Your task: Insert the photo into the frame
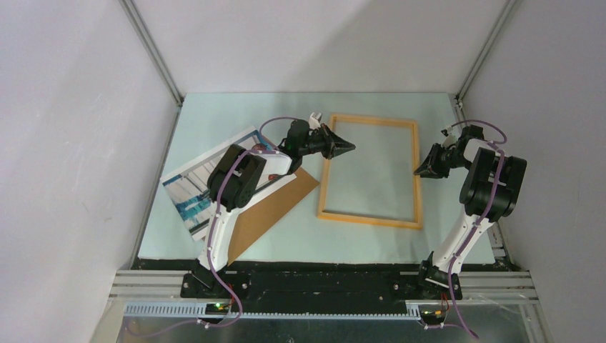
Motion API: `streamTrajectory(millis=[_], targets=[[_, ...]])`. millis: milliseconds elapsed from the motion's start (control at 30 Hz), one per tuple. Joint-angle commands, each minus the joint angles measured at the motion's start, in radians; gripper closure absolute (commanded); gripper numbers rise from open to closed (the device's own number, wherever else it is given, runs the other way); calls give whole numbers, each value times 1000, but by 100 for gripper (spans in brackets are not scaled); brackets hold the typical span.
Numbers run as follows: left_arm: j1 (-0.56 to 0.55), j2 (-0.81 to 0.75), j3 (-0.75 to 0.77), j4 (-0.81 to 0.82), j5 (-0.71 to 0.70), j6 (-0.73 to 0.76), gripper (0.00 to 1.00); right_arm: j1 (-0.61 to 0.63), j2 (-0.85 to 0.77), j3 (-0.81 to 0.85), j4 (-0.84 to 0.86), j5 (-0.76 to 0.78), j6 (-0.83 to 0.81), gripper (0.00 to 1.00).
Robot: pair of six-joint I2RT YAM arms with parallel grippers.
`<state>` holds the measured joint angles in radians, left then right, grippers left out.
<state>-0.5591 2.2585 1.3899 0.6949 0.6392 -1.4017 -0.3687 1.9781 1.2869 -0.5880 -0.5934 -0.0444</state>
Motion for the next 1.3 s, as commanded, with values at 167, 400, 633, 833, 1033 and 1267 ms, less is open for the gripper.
streamTrajectory(millis=[167, 400, 633, 833, 1033, 1267], targets=[[-17, 27, 52, 52, 14, -53, 100, -9, 14, 33, -24, -35, -2, 96], [-19, 41, 59, 52, 16, -74, 100, -10, 14, 40, -34, -45, -11, 95], [-22, 56, 93, 36, 38, -33, 100, -10, 18, 40, -41, -48, -20, 96], [-22, 63, 110, 20, 47, 0, 100, -9, 20, 47, -46, -49, -20, 96], [-26, 61, 101, 15, 50, 21, 100, -11, 25, 48, -46, -47, -23, 96], [-35, 58, 89, 15, 50, 46, 100, -13, 31, 54, -44, -50, -24, 96]])
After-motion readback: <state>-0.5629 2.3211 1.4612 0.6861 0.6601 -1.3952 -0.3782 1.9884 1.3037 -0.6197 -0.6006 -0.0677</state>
